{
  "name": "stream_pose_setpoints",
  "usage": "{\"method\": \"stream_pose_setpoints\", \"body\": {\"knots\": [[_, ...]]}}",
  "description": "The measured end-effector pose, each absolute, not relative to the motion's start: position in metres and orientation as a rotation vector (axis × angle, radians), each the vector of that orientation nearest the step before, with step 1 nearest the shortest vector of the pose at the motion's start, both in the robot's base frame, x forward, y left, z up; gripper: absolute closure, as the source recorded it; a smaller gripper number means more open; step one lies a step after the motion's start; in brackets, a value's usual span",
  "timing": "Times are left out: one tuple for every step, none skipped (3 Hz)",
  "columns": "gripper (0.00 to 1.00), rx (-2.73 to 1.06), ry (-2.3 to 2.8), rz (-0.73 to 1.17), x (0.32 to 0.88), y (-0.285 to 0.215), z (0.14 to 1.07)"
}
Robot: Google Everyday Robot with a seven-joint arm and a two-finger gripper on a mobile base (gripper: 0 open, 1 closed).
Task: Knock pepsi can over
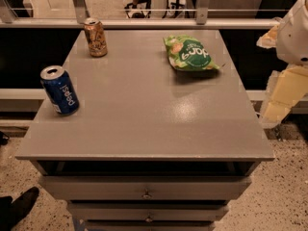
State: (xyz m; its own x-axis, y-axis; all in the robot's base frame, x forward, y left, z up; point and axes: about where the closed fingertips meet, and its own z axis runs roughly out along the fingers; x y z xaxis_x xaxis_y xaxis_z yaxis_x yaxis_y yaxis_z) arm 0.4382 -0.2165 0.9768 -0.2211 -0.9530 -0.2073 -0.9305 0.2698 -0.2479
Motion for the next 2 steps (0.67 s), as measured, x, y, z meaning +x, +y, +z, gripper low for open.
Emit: {"method": "stream_pose_setpoints", "body": {"knots": [[0.0, -1.723, 2.23, -0.101, 0.438, -0.216, 0.977], [0.0, -1.714, 2.21, -0.082, 0.441, -0.205, 0.973]]}}
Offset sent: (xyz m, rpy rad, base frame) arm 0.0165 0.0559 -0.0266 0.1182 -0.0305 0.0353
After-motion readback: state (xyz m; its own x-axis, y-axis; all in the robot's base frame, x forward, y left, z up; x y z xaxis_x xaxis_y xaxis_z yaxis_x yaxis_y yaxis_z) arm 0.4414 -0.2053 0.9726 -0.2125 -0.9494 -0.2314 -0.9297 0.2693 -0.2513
